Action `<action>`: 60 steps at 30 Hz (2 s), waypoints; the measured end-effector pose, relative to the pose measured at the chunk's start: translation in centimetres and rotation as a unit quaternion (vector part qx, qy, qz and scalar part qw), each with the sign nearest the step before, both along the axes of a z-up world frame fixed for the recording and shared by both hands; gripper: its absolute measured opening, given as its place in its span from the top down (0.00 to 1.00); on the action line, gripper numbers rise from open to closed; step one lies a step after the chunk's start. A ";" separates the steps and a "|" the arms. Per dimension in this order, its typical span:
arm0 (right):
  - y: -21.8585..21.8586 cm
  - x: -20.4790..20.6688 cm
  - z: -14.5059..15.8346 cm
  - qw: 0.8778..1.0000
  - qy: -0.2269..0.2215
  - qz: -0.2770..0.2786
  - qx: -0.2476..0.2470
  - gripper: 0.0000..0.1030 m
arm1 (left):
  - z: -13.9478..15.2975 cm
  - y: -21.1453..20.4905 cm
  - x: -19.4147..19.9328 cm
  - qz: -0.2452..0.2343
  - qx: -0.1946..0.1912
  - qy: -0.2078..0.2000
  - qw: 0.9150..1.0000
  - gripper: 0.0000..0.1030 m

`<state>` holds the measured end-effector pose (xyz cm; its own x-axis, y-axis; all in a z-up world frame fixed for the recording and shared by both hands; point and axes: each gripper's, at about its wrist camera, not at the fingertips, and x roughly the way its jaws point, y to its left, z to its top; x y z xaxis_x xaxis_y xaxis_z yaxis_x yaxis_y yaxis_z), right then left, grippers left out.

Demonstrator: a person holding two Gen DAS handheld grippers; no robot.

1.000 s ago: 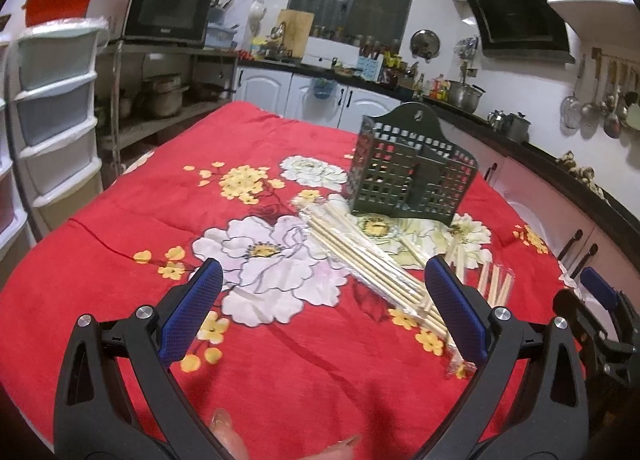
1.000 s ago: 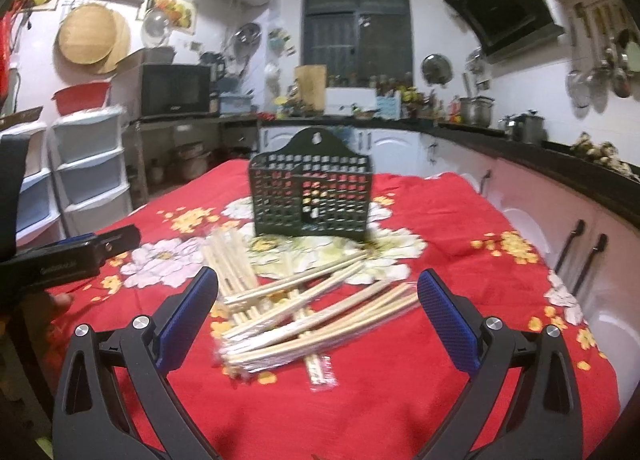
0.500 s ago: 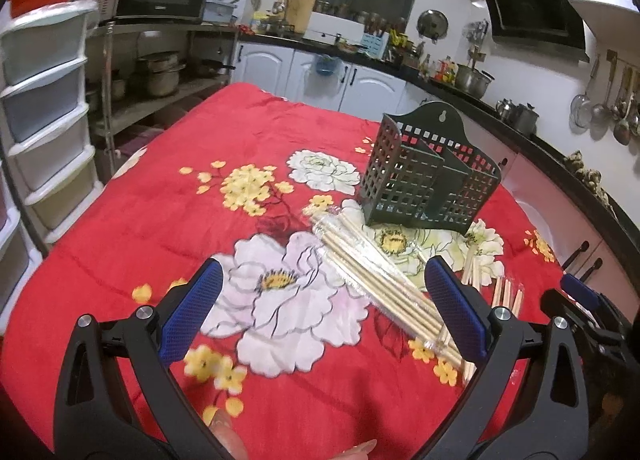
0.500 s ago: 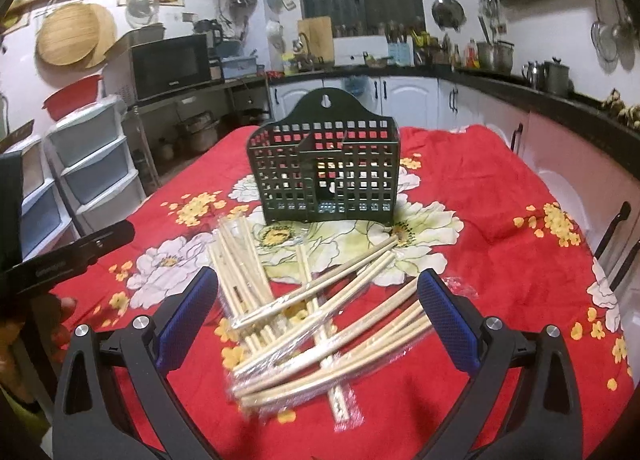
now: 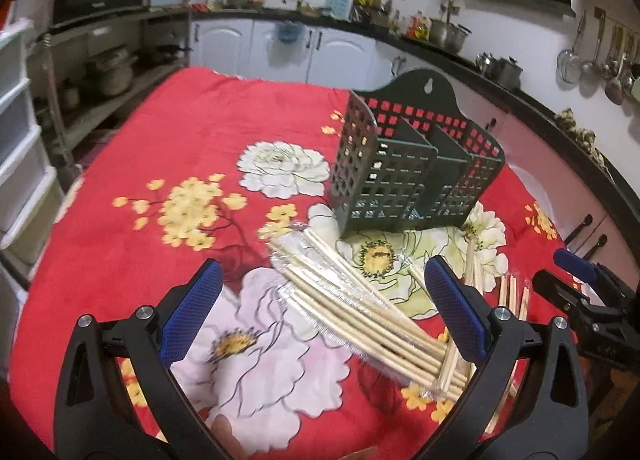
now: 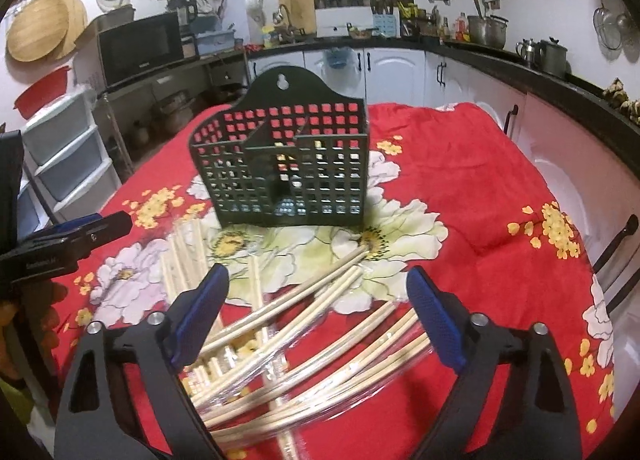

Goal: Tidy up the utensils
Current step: 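Lower both open tools onto the wooden chopsticks beside the green caddy, then close the left tool on one chopstick while the right tool closes on another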

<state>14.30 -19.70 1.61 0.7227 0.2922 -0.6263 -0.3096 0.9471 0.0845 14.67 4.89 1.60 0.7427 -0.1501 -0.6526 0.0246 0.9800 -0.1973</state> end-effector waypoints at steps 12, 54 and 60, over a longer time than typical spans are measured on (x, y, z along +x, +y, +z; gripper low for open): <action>-0.8 5.1 -2.2 0.998 0.066 0.001 -0.004 0.48 | -2.7 -0.1 5.7 -0.049 -0.038 0.071 0.996 0.39; -2.3 10.5 -4.1 0.991 0.123 -0.001 0.055 0.94 | -5.0 3.0 10.0 -0.060 -0.067 0.098 0.991 0.95; -2.6 9.1 -0.4 0.994 0.080 0.013 0.074 0.95 | -1.4 3.3 8.0 -0.070 -0.087 0.051 0.992 0.96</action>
